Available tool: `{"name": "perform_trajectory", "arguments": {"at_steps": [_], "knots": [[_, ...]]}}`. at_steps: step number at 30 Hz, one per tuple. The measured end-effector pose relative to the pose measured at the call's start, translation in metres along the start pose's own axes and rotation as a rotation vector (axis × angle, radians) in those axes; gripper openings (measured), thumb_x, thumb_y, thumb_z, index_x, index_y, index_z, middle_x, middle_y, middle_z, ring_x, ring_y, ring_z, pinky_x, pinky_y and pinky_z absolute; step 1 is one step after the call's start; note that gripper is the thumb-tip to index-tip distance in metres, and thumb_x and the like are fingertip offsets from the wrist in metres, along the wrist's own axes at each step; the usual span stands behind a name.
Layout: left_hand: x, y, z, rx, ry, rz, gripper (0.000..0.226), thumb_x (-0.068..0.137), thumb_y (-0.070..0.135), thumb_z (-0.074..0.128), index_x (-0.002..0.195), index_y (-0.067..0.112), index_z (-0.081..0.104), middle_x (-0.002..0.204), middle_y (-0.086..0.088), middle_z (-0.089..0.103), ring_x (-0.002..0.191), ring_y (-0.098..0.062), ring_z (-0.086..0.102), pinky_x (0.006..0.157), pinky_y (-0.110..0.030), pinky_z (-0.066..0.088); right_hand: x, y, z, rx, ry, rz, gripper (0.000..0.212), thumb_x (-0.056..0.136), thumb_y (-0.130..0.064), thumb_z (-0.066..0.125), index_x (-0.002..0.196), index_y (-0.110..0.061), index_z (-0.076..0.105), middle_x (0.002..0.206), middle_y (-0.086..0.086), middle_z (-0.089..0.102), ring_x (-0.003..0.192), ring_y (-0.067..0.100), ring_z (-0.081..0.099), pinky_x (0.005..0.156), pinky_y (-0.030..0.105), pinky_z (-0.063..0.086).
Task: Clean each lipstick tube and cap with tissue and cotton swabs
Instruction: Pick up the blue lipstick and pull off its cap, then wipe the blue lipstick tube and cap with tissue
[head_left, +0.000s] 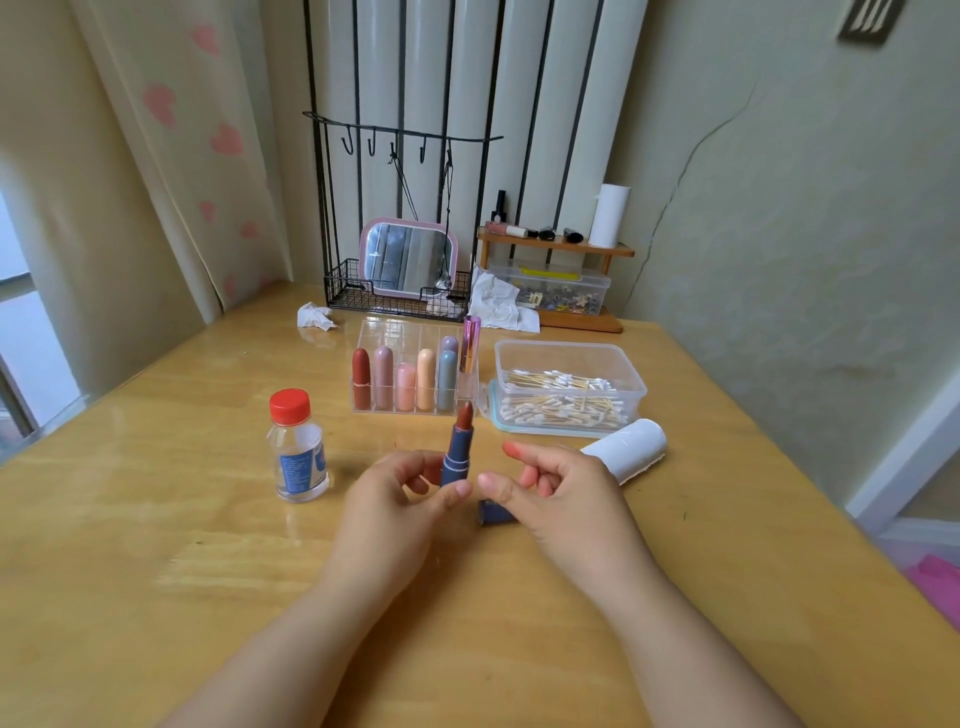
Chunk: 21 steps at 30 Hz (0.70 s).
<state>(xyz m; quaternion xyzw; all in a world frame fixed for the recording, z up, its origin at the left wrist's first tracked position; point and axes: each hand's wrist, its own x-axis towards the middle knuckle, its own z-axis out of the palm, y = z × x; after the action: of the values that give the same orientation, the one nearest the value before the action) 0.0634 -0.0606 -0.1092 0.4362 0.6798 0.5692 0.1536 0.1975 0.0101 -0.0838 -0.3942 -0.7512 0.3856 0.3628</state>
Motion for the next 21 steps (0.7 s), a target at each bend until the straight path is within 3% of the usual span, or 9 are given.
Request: {"name": "perform_trajectory", "arguments": {"at_steps": [6,8,10,12,14,21], "knots": [[0.006,-0.005,-0.001,0.153,0.011,-0.043,0.016,0.078,0.019,0.075,0.088,0.025,0.064,0.069,0.01,0.054,0.056,-0.003,0.049,0.054,-0.009,0.037,0.007,0.011,-0.014,-0.235,0.054,-0.022,0.029,0.082,-0.023,0.072,0.11,-0.016,0.069,0.073,-0.011,0.049,0.063,0.002,0.044,0.065,0.015,0.035],[0.007,-0.009,0.0,0.209,-0.007,-0.053,0.015,0.078,0.021,0.076,0.092,0.023,0.068,0.068,0.011,0.057,0.06,-0.002,0.049,0.053,-0.008,0.036,0.013,0.014,-0.027,-0.379,0.163,-0.045,0.028,0.087,-0.018,0.066,0.115,-0.014,0.067,0.085,-0.006,0.053,0.078,0.009,0.052,0.072,0.018,0.036],[0.008,-0.011,0.0,0.225,-0.021,-0.064,0.015,0.078,0.022,0.076,0.09,0.024,0.068,0.068,0.01,0.059,0.06,-0.002,0.05,0.052,-0.008,0.036,0.019,0.021,-0.043,-0.523,0.225,-0.036,0.035,0.089,-0.008,0.057,0.124,-0.015,0.061,0.112,0.001,0.055,0.105,0.021,0.052,0.088,0.022,0.035],[0.008,-0.012,0.001,0.246,-0.025,-0.058,0.014,0.077,0.022,0.076,0.086,0.025,0.065,0.068,0.009,0.06,0.061,-0.002,0.05,0.052,-0.008,0.036,0.026,0.027,-0.054,-0.712,0.139,0.032,0.049,0.088,-0.001,0.048,0.132,-0.021,0.054,0.133,-0.001,0.046,0.121,0.024,0.039,0.099,0.027,0.033],[0.009,-0.012,0.001,0.278,-0.024,-0.044,0.013,0.077,0.022,0.076,0.084,0.024,0.065,0.07,0.008,0.06,0.064,-0.005,0.051,0.052,-0.009,0.036,0.033,0.031,-0.06,-0.86,0.005,0.067,0.052,0.087,-0.001,0.045,0.131,-0.027,0.052,0.142,-0.008,0.04,0.126,0.023,0.032,0.101,0.029,0.03],[0.008,-0.009,0.0,0.369,-0.034,-0.019,0.023,0.078,0.026,0.074,0.098,0.016,0.069,0.082,0.005,0.061,0.082,-0.016,0.056,0.068,-0.025,0.04,0.051,0.027,-0.069,-1.072,-0.223,-0.059,0.048,0.092,-0.01,0.04,0.135,-0.031,0.045,0.137,-0.007,0.038,0.123,0.02,0.029,0.1,0.026,0.023]]}}
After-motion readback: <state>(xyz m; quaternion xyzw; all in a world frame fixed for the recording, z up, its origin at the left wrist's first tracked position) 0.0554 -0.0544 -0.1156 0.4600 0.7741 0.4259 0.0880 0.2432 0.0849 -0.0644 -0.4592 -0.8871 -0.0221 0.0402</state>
